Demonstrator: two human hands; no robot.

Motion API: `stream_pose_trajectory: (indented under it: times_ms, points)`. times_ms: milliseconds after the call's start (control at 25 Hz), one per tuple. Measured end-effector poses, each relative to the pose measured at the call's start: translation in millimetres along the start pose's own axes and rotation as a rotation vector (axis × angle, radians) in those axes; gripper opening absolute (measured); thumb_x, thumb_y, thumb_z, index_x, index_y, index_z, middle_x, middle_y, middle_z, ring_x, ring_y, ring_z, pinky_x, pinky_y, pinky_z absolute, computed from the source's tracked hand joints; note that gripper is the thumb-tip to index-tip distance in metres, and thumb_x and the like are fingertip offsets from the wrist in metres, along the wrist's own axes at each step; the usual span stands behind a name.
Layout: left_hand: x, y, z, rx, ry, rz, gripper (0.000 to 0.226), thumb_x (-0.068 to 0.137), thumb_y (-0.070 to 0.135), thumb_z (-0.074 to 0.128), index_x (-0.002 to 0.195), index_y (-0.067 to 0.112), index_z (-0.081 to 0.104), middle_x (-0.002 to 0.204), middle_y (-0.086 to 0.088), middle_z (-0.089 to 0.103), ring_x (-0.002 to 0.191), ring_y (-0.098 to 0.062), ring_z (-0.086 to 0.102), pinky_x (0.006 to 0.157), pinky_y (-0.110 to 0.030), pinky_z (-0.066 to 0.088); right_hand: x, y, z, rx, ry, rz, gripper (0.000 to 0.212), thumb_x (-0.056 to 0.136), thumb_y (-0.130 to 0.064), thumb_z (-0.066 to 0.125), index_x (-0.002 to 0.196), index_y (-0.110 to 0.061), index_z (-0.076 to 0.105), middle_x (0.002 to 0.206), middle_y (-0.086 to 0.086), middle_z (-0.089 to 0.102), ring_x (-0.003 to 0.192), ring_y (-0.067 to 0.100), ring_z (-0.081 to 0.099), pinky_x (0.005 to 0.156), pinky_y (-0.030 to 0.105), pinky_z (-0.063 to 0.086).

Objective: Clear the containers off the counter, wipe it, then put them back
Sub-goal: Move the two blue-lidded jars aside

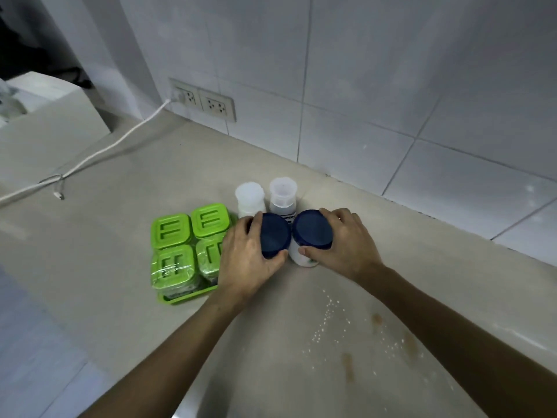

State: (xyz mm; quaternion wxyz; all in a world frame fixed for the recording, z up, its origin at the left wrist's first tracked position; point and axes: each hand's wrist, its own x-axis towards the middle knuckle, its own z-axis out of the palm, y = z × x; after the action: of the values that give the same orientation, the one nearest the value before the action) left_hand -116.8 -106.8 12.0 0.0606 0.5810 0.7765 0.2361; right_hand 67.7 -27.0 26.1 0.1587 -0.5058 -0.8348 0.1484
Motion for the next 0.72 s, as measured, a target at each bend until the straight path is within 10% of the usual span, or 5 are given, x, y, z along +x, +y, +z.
stream_pose_trajectory:
  times_ms: [360, 720]
  points:
    - [-64.4, 24.0, 8.8, -0.147, 0.122, 0.270, 0.041, 0.085, 0.028, 0.055, 0.120, 0.007, 0.054, 0.130, -0.011, 0.050, 0.121, -0.026, 0.044, 0.107, -0.040, 0.035, -73.9, 47.9, -12.6, 0.100, 0.031, 0.058, 0.075, 0.082, -0.062, 0.055, 0.139, -0.015, 0.040, 0.139, 0.005, 0.047, 0.124, 0.021, 0.045, 0.104, 0.040, 0.041]
    - [-111.2, 209.4, 125.1, -0.085, -0.300, 0.851, 0.027, 0.085, 0.033, 0.051, 0.105, 0.017, 0.057, 0.108, -0.002, 0.058, 0.106, -0.023, 0.056, 0.103, -0.032, 0.033, -236.8, 238.0, -85.4, -0.094, 0.134, 0.388, 0.057, 0.086, -0.057, 0.045, 0.121, -0.013, 0.056, 0.122, 0.007, 0.058, 0.108, 0.027, 0.057, 0.090, 0.036, 0.045]
